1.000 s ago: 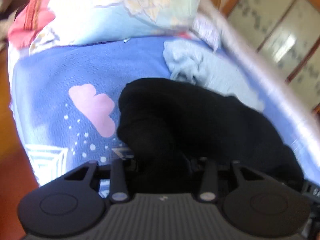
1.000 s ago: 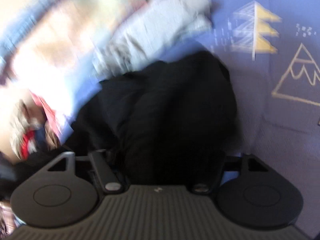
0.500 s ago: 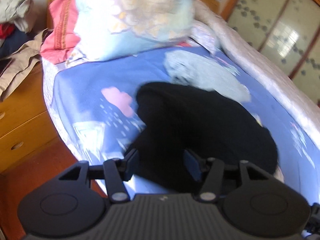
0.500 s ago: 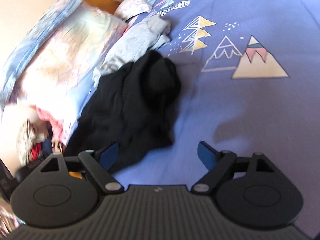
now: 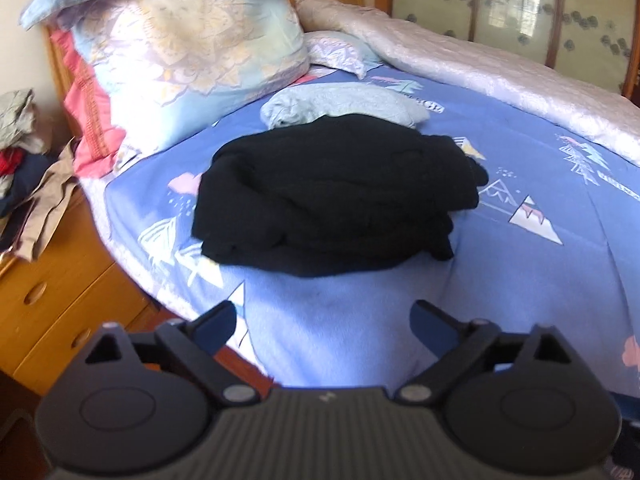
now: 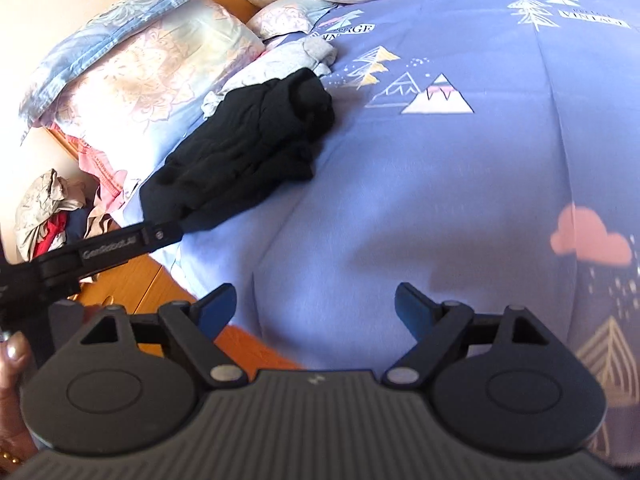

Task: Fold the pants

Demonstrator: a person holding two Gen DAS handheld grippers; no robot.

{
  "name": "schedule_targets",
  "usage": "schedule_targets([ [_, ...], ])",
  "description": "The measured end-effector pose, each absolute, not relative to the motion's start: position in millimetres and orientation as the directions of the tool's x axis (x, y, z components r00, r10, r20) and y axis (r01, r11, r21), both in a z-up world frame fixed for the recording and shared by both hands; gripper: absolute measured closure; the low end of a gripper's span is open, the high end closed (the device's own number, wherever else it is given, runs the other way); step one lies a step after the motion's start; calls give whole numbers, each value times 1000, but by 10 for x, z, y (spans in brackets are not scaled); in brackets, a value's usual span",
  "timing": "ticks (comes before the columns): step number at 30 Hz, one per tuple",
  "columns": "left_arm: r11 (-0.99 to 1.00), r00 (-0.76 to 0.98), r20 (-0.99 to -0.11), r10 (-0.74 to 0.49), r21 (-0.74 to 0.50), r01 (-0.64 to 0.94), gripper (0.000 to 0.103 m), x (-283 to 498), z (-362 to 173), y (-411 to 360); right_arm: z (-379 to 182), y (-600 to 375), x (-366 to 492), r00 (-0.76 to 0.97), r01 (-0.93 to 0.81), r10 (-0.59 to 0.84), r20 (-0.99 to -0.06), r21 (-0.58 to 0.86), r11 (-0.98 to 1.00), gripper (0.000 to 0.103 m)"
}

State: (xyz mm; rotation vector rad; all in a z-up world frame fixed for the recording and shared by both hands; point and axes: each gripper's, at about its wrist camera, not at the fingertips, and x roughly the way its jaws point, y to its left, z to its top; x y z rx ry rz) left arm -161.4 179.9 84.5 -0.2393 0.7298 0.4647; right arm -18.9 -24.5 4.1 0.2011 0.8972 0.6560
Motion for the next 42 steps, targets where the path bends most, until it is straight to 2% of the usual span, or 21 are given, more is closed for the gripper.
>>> schedule_targets([
  [3, 867, 635, -692, 344, -25, -497, 0, -1681, 796, 1738, 68, -196, -257, 469, -464, 600, -648, 397, 792, 14],
  [10, 873, 602, -705, 375, 49, -486, 0, -1670, 699, 1609, 82, -29, -373, 495, -492, 556, -668, 312, 812, 9],
  [18, 859, 611, -657, 442, 115, -498, 0, -1660, 746, 1530, 67, 8, -328, 535, -451, 513, -672, 287, 845, 9],
  [34, 848, 608, -653, 451, 102, -520, 0, -1659, 735, 1575, 49, 77, -340, 537, -459, 506, -675, 269, 847, 8],
  [42, 869, 617, -657, 433, 122, -480, 0, -1623, 701, 1495, 33, 58, -332, 528, -448, 507, -682, 284, 848, 8],
])
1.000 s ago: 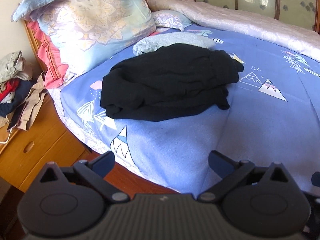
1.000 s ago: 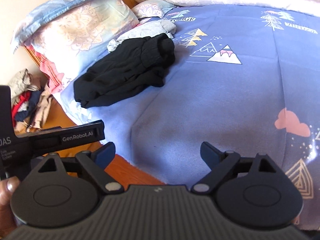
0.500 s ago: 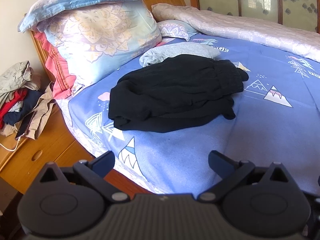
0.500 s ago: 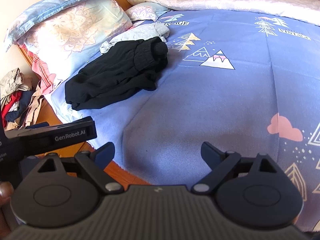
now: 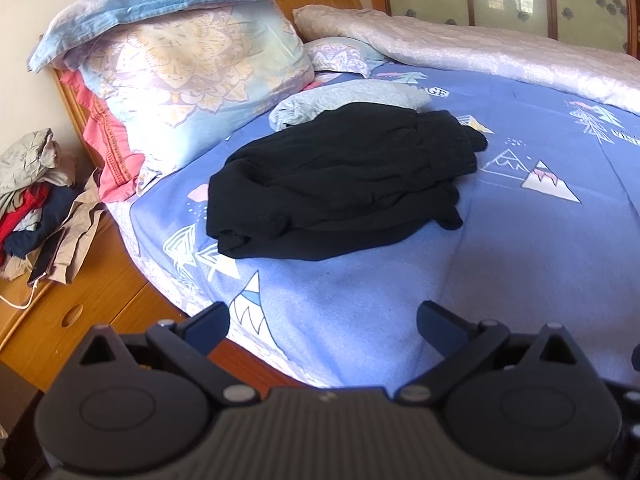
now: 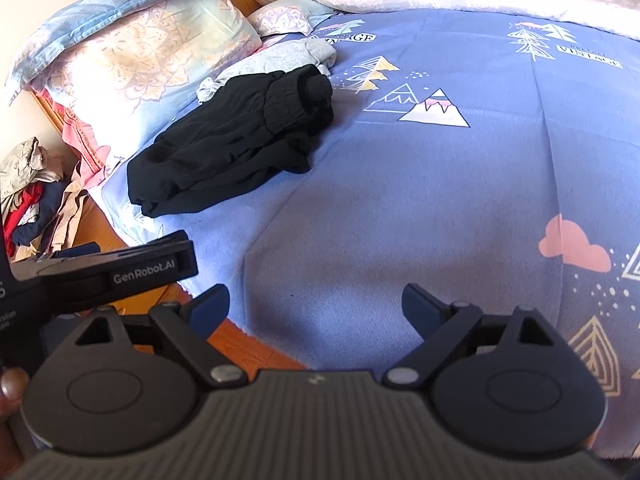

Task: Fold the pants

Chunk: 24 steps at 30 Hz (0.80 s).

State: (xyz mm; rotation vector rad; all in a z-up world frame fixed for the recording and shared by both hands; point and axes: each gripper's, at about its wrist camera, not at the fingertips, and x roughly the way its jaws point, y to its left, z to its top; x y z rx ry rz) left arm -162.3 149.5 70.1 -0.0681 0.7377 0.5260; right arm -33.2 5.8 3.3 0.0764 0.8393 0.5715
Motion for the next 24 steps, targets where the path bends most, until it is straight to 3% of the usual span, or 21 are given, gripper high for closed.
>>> schedule_targets([
  [19, 888, 620, -678, 395, 110, -446, 0, -1613, 685, 1463, -9, 7, -312, 511, -421, 510, -692, 315, 850, 8],
  [24, 898, 578, -732, 360, 104, -428, 0, -1581, 609, 1436, -24, -5, -299, 504, -411, 508, -698, 324, 852, 8],
])
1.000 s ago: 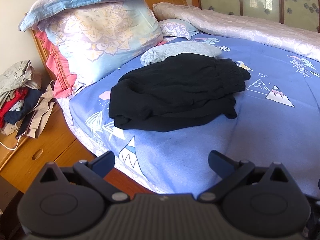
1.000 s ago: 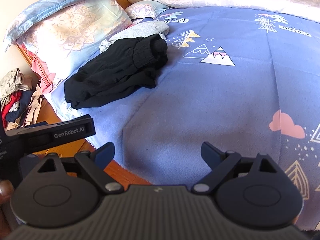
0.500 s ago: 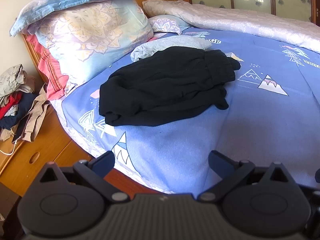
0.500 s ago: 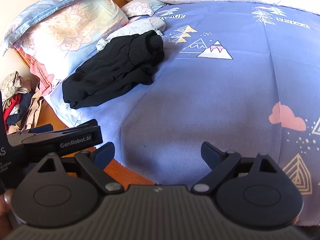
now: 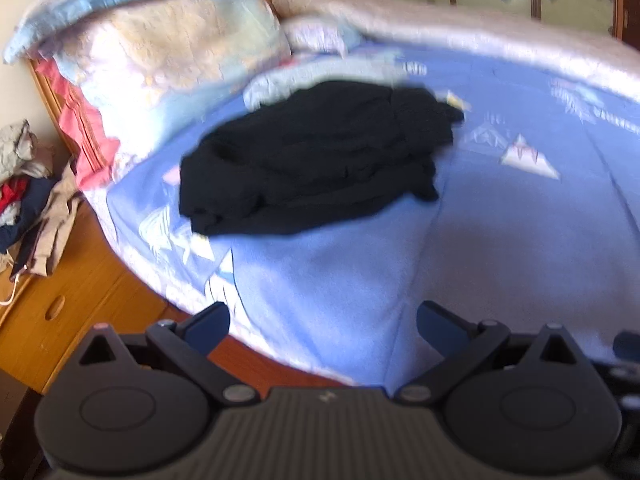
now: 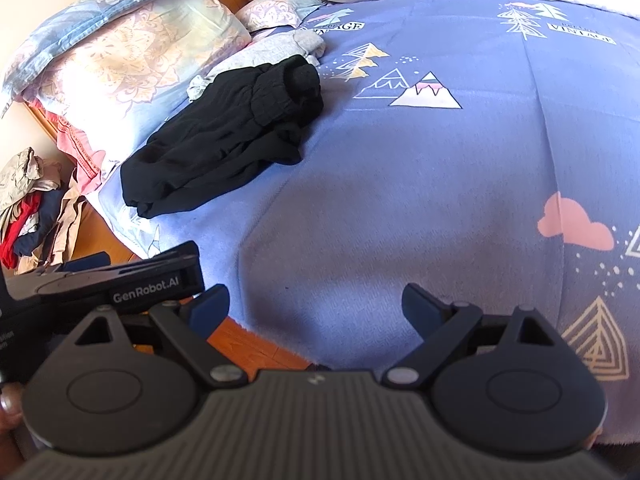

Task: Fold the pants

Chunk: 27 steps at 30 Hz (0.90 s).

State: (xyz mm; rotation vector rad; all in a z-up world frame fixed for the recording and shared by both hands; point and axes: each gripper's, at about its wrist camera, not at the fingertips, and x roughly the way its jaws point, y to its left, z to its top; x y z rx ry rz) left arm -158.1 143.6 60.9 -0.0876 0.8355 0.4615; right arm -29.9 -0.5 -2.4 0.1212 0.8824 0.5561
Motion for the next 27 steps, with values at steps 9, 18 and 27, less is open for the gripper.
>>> schedule_targets([
  [9, 908, 532, -789, 309, 77, -413, 0, -1566, 546, 1448, -27, -56, -286, 512, -395, 498, -699, 323, 860, 8],
  [18, 905, 518, -797, 312, 82, -418, 0, -1554, 540, 1454, -22, -61, -282, 512, -400, 496, -701, 316, 860, 8],
  [27, 897, 514, -795, 323, 84, -434, 0, -1560, 546, 1478, -24, -45, -288, 513, -396, 495, -701, 318, 861, 8],
])
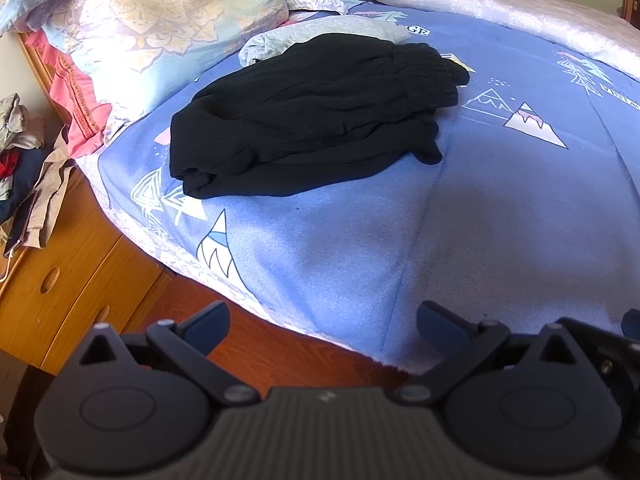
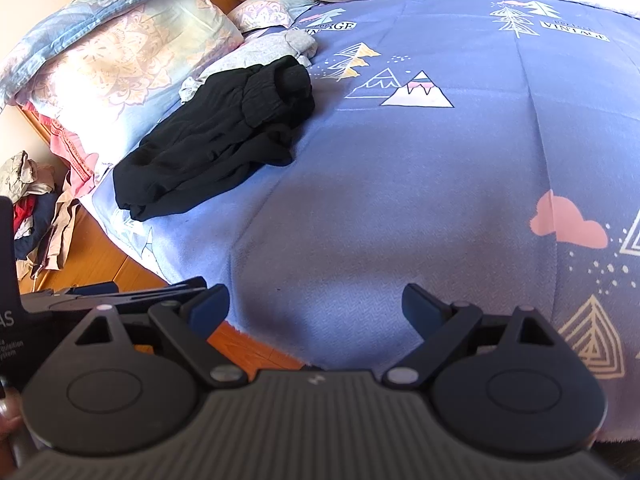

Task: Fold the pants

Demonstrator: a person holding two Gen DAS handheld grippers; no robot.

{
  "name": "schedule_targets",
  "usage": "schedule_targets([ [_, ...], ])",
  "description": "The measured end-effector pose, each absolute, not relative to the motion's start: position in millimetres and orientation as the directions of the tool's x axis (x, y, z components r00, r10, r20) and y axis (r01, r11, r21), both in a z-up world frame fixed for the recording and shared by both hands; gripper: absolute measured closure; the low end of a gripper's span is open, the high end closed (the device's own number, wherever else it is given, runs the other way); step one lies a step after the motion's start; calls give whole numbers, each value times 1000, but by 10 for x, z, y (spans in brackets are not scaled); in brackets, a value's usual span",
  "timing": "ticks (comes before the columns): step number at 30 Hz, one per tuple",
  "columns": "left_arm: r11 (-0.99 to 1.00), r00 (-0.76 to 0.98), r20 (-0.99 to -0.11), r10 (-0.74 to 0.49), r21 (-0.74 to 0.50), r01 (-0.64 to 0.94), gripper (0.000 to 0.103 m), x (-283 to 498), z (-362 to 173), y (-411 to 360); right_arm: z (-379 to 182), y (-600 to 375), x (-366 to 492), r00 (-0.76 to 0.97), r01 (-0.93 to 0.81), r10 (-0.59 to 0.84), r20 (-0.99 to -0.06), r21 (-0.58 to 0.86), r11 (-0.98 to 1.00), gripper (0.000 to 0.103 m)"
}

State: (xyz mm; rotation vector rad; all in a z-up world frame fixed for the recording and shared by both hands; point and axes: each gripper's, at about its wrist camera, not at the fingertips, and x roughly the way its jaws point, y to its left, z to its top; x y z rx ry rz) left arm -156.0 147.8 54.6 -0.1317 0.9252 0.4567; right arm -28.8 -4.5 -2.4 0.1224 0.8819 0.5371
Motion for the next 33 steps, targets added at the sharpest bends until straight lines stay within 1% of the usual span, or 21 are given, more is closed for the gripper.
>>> schedule_targets([
  [26, 895, 510, -799, 318, 76, -440, 0, -1553, 531, 1494, -38, -128, -277, 514, -384, 498, -699, 331, 862, 8],
  [33, 905, 555, -760, 339, 102, -413, 0, -1563, 591, 1430, -44, -132, -279, 523, -385, 496, -694, 327, 863, 8],
])
